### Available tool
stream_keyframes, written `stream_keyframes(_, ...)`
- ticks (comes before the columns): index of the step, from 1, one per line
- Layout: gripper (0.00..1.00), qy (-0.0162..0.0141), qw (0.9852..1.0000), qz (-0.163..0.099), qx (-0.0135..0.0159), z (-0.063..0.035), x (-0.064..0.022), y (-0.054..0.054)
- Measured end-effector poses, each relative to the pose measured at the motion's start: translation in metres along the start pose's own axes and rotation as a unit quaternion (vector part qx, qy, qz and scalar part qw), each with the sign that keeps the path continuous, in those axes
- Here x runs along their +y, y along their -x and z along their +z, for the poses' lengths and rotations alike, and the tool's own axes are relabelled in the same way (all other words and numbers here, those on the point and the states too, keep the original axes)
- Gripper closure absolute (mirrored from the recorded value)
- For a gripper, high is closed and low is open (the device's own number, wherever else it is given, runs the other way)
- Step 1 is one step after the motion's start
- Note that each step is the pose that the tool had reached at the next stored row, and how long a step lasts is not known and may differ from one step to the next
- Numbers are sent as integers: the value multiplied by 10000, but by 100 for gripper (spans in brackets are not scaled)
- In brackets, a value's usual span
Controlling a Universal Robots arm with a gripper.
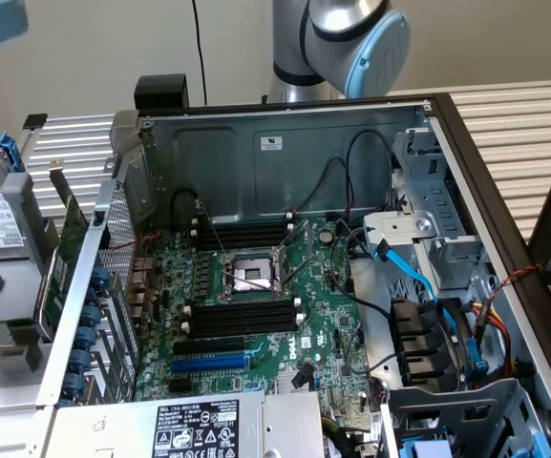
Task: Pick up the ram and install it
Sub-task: 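Pick up the ram and move it above insertion slot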
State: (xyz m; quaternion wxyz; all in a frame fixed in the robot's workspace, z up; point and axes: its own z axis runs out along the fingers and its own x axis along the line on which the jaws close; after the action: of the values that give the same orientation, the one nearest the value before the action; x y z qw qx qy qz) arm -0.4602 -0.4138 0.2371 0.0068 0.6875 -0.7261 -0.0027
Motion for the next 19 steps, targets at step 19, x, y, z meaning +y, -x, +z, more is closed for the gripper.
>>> stream_keyframes(19,86,0,10000,-17,-32,-789,-102,-97)
